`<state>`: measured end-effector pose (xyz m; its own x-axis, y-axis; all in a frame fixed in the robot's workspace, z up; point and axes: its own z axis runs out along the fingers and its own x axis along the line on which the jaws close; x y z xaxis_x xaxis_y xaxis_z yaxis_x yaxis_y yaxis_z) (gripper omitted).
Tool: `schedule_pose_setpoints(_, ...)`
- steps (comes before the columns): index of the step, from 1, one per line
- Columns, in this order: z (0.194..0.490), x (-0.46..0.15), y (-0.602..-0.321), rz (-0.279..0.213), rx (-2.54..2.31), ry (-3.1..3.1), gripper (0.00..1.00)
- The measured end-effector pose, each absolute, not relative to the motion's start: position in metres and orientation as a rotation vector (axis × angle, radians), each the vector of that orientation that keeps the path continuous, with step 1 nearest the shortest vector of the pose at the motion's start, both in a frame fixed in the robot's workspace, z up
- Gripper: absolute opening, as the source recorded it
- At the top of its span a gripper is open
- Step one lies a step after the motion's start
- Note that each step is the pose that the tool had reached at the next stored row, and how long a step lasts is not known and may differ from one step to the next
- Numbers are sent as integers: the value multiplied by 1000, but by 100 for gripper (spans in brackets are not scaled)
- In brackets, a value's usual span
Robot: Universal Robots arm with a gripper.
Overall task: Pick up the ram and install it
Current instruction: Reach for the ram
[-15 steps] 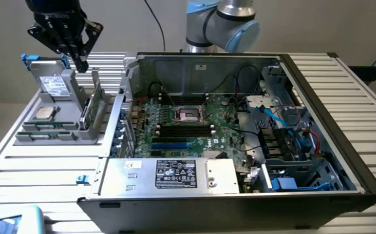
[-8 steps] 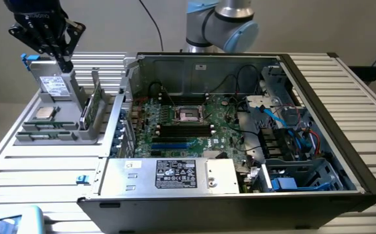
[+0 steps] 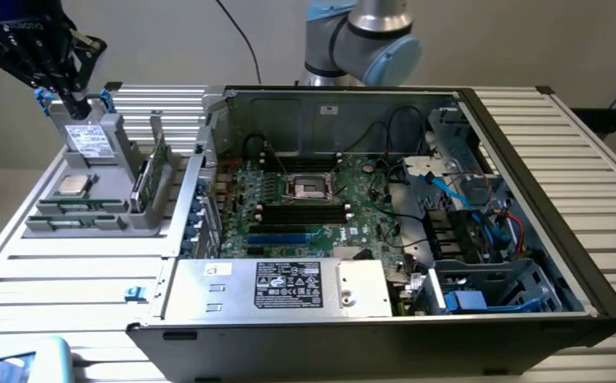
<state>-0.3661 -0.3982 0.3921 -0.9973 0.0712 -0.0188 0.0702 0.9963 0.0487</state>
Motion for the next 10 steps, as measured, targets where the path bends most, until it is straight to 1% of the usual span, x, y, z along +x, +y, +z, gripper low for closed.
schedule_pose_setpoints(10,392,-412,-398,75,111,3118,11)
